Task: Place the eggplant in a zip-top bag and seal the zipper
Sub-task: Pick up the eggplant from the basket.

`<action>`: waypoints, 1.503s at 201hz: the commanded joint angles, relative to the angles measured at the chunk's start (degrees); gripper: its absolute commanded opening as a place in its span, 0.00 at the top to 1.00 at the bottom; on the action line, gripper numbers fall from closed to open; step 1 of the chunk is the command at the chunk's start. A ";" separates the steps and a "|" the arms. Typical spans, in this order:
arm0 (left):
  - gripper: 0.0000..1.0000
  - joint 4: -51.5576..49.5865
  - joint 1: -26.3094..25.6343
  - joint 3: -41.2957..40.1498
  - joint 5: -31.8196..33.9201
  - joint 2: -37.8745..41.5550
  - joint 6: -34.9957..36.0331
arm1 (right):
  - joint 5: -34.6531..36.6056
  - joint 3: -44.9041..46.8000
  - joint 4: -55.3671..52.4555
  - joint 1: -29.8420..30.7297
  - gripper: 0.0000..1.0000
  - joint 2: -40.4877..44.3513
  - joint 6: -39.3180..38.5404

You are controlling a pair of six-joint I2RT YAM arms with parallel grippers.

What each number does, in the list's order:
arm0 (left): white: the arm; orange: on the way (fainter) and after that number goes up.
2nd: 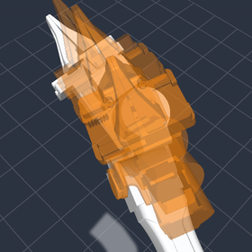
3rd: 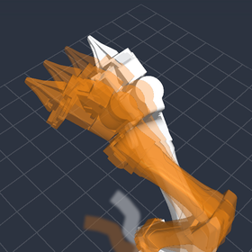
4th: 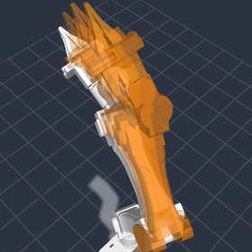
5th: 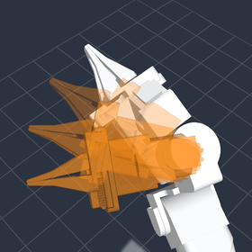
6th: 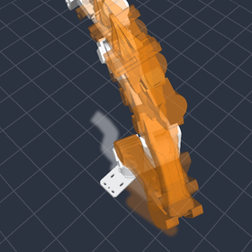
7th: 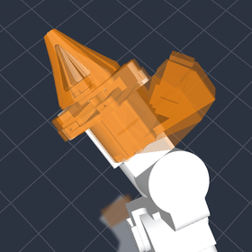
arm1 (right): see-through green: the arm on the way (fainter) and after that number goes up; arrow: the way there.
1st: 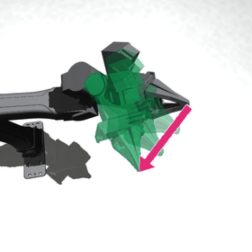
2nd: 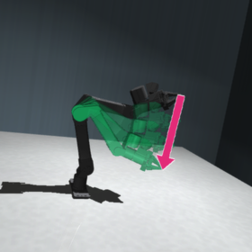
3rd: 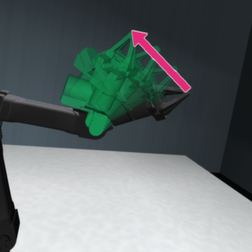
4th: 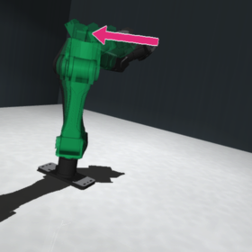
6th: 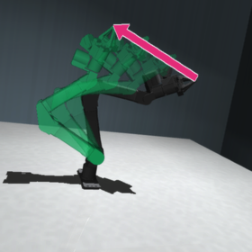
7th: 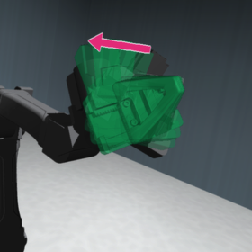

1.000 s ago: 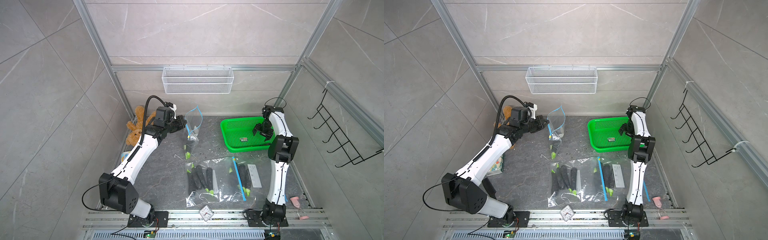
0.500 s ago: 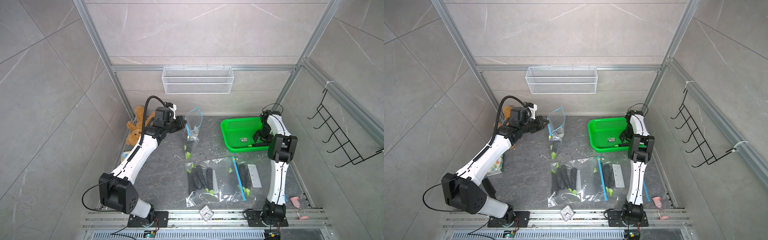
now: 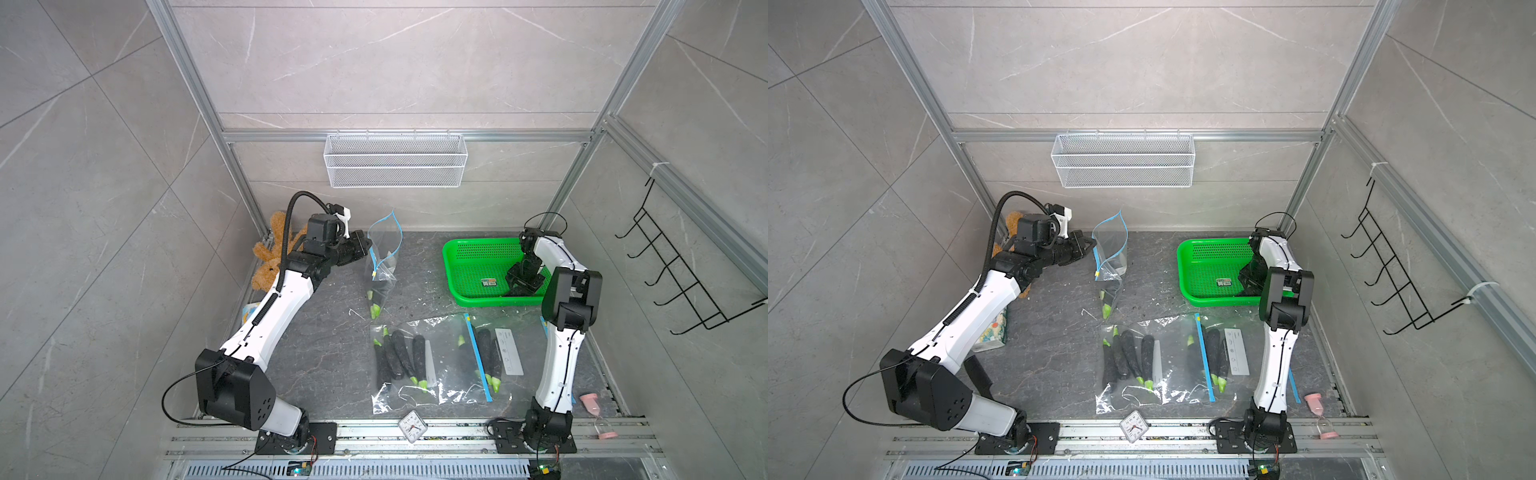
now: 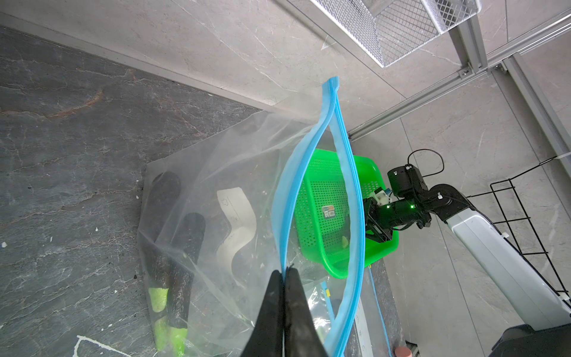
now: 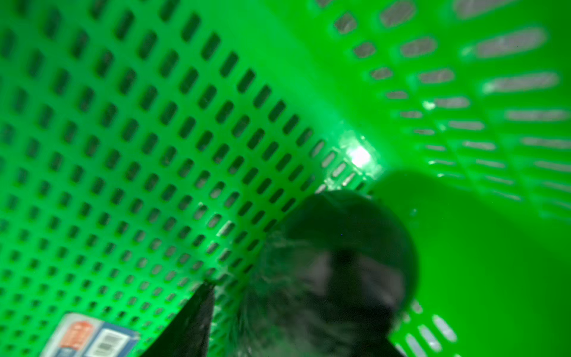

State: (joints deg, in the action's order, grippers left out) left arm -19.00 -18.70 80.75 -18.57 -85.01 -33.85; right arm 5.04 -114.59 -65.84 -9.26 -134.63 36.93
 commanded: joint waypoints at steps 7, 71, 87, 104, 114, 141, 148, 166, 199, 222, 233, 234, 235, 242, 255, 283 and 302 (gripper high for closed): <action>1.00 1.56 0.33 0.72 -1.21 1.17 1.24 | -0.28 1.83 4.56 0.97 0.61 2.54 -0.17; 1.00 -1.41 0.33 1.99 0.01 0.90 1.63 | -2.44 4.26 12.14 2.39 0.81 8.30 -3.26; 1.00 -2.53 0.33 2.30 0.24 0.95 1.75 | -3.29 5.03 13.88 2.65 0.83 11.34 -4.71; 1.00 -3.86 0.33 2.52 0.48 1.08 1.72 | -4.04 7.17 16.13 2.84 0.84 15.52 -6.24; 1.00 -4.55 0.33 2.65 0.63 1.25 1.60 | -4.61 9.16 17.68 2.91 0.85 18.15 -7.12; 1.00 -6.26 0.33 2.61 0.64 1.60 1.40 | -6.56 15.89 22.10 4.05 0.86 26.93 -9.47; 1.00 -6.92 0.33 2.65 0.62 1.62 1.39 | -6.69 17.24 23.03 5.20 0.86 29.24 -10.24; 1.00 -9.01 0.33 3.56 0.81 1.35 1.56 | -6.98 19.22 23.56 9.31 0.87 34.52 -11.66; 1.00 -11.68 0.33 4.52 1.17 1.67 1.76 | -5.50 17.03 24.43 19.18 0.87 41.49 -11.51; 1.00 -13.44 0.24 5.79 1.43 1.96 1.94 | -3.12 11.56 25.62 28.29 0.87 42.26 -10.97; 1.00 -14.09 0.24 6.48 1.52 2.04 1.94 | -1.54 7.50 25.64 32.81 0.87 41.15 -11.16; 1.00 -14.11 0.24 6.50 1.52 2.04 1.99 | -1.53 7.12 25.66 33.12 0.87 41.00 -11.12; 1.00 -14.21 0.24 6.56 1.52 2.04 1.92 | -1.53 6.76 25.67 33.54 0.87 40.88 -11.11; 1.00 -14.58 0.24 6.86 1.52 2.04 1.89 | -1.40 3.71 25.48 35.72 0.87 39.67 -11.11; 1.00 -15.14 0.08 7.64 1.63 2.04 1.84 | -0.71 -1.94 25.29 39.26 0.87 37.32 -11.10; 1.00 -15.39 0.05 8.02 1.52 2.25 1.18 | 0.97 -15.88 23.49 45.92 0.87 29.17 -12.68; 1.00 -15.19 -0.07 7.98 1.43 2.50 0.39 | 1.31 -26.38 21.12 48.07 0.88 21.95 -12.90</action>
State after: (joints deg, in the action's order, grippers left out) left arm -33.52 -18.63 86.70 -17.45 -84.66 -33.21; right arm 3.97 -132.03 -41.30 36.67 -104.66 25.63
